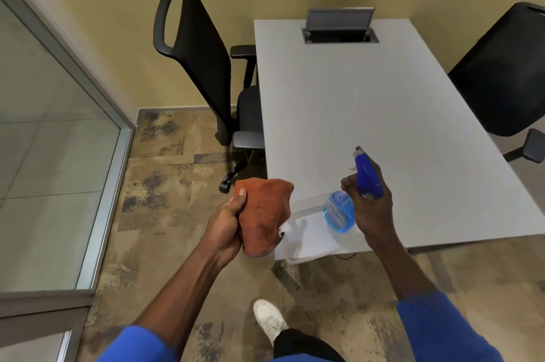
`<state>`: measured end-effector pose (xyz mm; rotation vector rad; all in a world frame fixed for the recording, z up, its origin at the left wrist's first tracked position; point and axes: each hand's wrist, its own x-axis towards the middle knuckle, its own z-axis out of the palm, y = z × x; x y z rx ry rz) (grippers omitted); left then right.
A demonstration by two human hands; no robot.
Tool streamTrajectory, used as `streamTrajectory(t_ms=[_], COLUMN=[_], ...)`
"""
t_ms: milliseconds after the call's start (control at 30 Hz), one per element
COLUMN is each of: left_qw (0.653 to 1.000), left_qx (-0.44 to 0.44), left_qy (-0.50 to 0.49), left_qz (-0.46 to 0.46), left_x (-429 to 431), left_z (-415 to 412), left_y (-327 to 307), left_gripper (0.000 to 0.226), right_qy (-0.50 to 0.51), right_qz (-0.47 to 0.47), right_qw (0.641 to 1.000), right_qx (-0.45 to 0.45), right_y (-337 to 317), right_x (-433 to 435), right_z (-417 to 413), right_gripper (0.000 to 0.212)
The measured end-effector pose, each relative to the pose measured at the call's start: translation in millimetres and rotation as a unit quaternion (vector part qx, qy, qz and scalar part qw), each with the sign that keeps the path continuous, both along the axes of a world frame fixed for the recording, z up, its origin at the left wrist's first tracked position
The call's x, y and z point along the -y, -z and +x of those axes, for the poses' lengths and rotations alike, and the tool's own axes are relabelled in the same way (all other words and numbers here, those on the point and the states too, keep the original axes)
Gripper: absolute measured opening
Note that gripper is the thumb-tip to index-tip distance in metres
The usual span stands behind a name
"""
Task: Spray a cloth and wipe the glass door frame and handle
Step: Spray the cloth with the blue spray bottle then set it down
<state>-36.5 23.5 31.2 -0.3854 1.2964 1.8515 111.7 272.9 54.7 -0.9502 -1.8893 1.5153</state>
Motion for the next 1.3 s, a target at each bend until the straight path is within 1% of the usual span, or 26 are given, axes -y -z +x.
streamTrajectory(t_ms=[67,167,233,300,433,567,667,800,900,1033,1200,1300], left_qw=[1.000,1.000,0.999,0.999,0.995,0.993,0.992,0.990,0.988,0.986,0.983,0.982], left_qx=[-0.005,-0.009,-0.013,-0.032,-0.079,-0.103,-0.101,-0.096,-0.091,-0.090,-0.086,-0.088], left_qy=[-0.005,-0.017,-0.025,-0.031,-0.051,-0.059,-0.076,-0.096,-0.115,-0.134,-0.156,-0.160], left_qz=[0.003,0.012,0.022,0.028,0.024,0.005,0.008,0.029,0.041,0.042,0.038,0.045], left_x=[-2,-5,-7,-8,-8,0,7,16,20,27,34,40], left_z=[-1,-3,-5,-5,-6,-8,-10,-12,-13,-14,-19,-21], left_y=[-1,-6,-8,-11,-15,-16,-16,-15,-15,-15,-18,-19], left_gripper=[0.045,0.044,0.044,0.044,0.038,0.035,0.033,0.035,0.037,0.033,0.036,0.034], right_qy=[-0.040,-0.144,-0.201,-0.236,-0.288,-0.345,-0.362,-0.367,-0.368,-0.373,-0.362,-0.374], right_qz=[0.020,0.056,0.057,0.045,0.036,0.052,0.070,0.071,0.090,0.099,0.097,0.099], right_qw=[0.999,0.988,0.978,0.969,0.946,0.923,0.913,0.912,0.910,0.907,0.915,0.908], right_qx=[-0.005,0.001,0.018,0.055,0.145,0.162,0.173,0.170,0.166,0.165,0.147,0.162], right_y=[-20,-42,-48,-47,-39,-34,-40,-50,-55,-57,-58,-58], right_x=[6,22,34,46,66,82,89,94,97,98,97,96], right_z=[1,1,1,-1,-12,-19,-26,-38,-45,-48,-48,-48], right_gripper=[0.046,0.043,0.040,0.035,0.041,0.044,0.039,0.034,0.040,0.046,0.041,0.041])
